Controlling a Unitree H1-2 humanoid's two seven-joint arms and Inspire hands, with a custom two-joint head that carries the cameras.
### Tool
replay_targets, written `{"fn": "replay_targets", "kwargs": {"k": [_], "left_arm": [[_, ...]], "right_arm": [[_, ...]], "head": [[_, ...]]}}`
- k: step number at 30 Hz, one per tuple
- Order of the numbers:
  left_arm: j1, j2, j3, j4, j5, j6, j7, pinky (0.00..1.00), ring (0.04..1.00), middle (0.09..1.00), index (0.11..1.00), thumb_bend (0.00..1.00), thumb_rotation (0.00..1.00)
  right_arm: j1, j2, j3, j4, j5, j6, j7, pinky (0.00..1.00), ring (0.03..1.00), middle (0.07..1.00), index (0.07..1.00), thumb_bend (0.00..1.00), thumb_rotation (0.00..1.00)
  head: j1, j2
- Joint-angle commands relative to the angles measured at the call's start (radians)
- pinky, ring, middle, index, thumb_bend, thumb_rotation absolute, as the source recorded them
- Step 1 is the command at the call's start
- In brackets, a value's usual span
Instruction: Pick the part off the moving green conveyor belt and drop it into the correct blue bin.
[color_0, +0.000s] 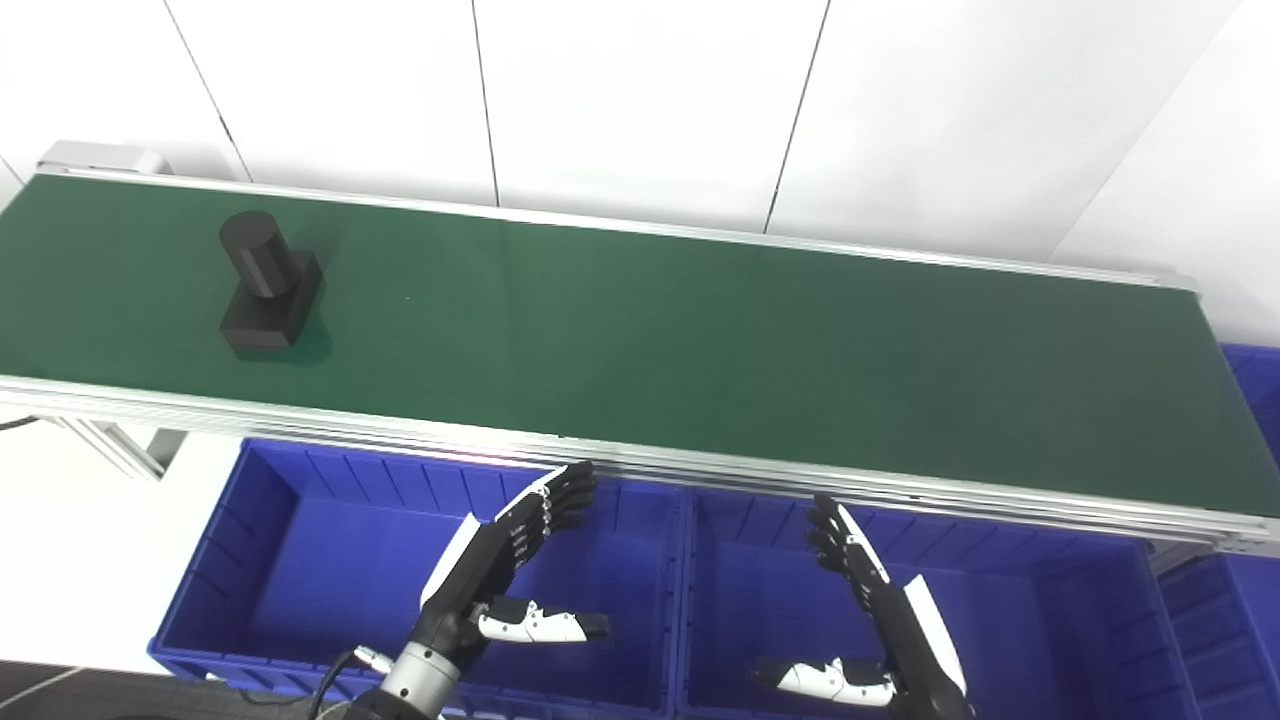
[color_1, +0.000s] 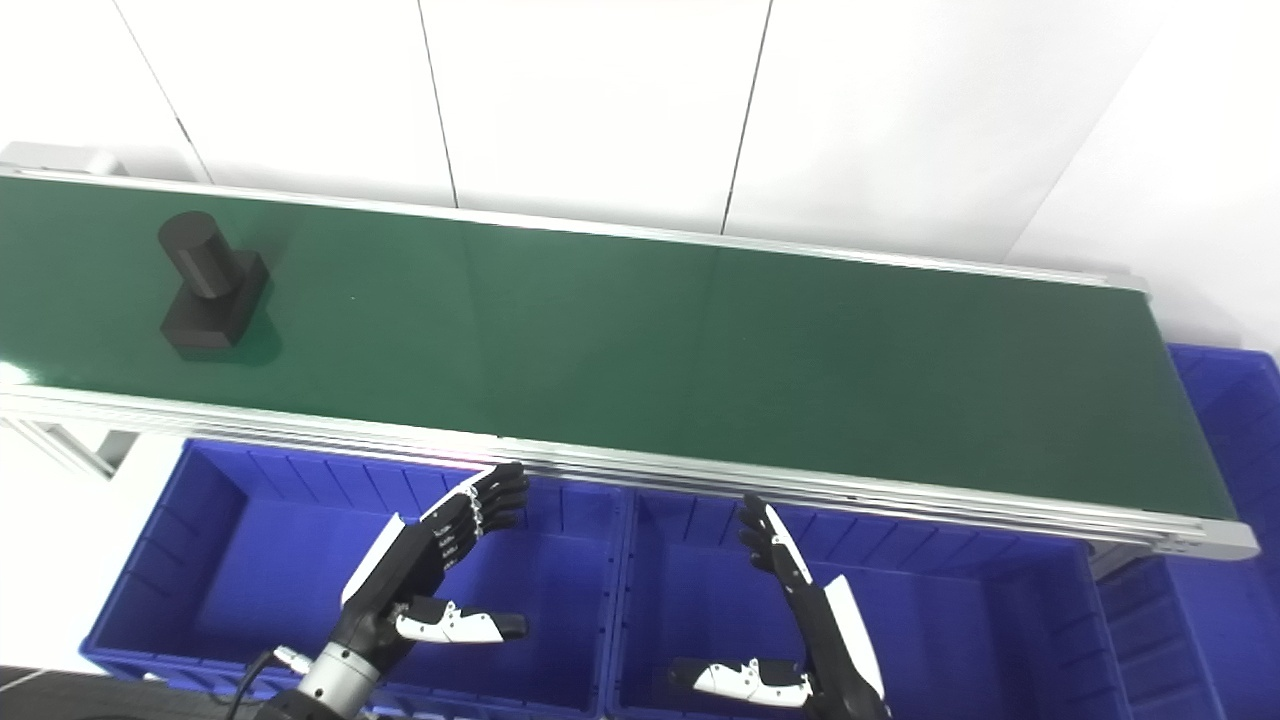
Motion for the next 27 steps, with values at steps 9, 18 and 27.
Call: {"fn": "replay_targets", "kwargs": {"k": [9,18,27], "left_arm": [[-0.009,-0.006,-0.027,-0.013,0.051,-0.04,0.045,0.84,0.864,0.874,0.877,0.89,0.2],[-0.02,-0.002,-0.05,0.009,0.064,-0.04,0.067,0.85,0.868,0.876,0.883,0.89,0.23],[-0.03,-0.002,-0.085,0.052,0.091,-0.04,0.117,0.83,0.857,0.868,0.867,0.91,0.25]], "right_arm": [[0.002,-0.023,-0.006,-0.023,0.045,-0.027,0.008,0.9,0.919,0.948,0.972,0.88,0.28],[-0.003,-0.035,-0.002,-0.012,0.048,-0.048,0.002,0.88,0.91,0.936,0.966,0.87,0.26],[-0.014,-0.049,-0.009,0.054,0.058,-0.106,-0.007,0.8,0.871,0.929,0.944,0.86,0.23]], "head": [[0.097,-0.024],[0.134,-0.05],[0.282,-0.148]]}}
